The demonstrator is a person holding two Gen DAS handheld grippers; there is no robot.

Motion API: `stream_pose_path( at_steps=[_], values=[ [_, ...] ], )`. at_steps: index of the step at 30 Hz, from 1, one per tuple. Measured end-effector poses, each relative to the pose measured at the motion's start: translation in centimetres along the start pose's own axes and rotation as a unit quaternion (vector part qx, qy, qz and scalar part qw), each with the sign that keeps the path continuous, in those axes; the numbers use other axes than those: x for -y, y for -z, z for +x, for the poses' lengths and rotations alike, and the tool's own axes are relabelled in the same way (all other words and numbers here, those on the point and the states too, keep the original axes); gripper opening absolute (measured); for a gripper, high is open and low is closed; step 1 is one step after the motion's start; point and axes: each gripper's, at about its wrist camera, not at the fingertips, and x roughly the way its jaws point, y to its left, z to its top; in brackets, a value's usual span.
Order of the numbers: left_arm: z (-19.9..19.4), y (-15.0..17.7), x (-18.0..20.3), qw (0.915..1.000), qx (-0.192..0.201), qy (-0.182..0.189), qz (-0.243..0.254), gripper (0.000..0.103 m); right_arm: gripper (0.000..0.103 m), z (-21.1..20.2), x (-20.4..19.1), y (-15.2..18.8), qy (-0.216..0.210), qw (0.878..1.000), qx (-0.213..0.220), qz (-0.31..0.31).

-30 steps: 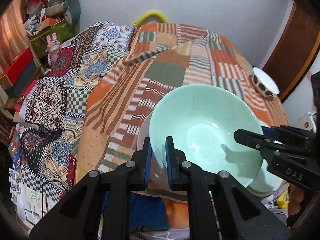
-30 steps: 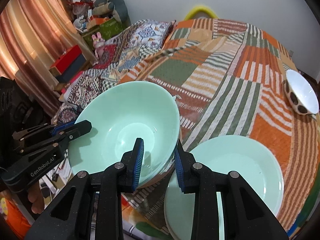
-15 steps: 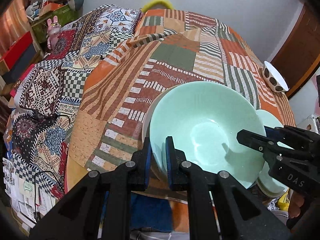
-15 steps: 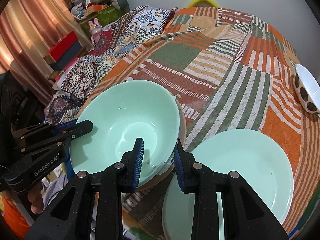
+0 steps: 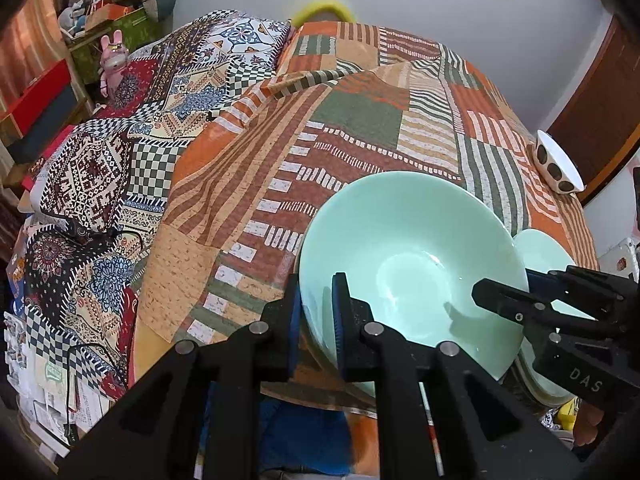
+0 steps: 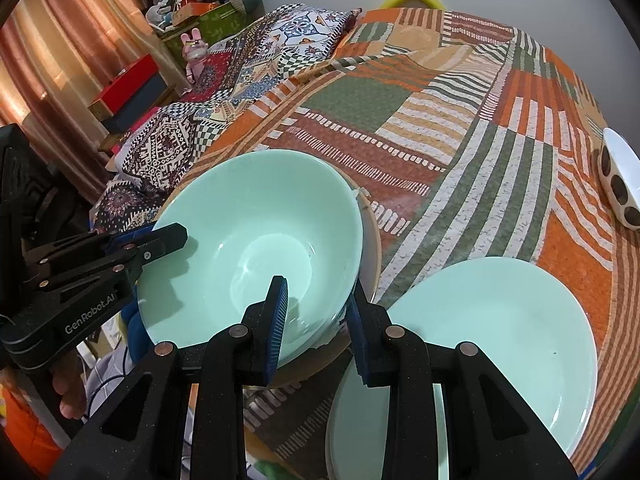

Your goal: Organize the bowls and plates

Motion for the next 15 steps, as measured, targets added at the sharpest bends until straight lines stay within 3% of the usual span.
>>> stream_pose_path(
  at_steps=[6, 15],
  values=[
    [0.34, -0.11, -0.53, 0.9999, -0.004, 0.007, -0.013, 0.021, 0.027, 0.4, -0.28, 0.07, -0.002, 1.0, -0.005, -0.003],
    [0.37, 0.0, -0.01, 1.0, -0.001, -0.007, 0.004, 0.022, 0.029, -0.39, -0.01, -0.12, 0.008, 1.0, 0.01, -0.007]
  ],
)
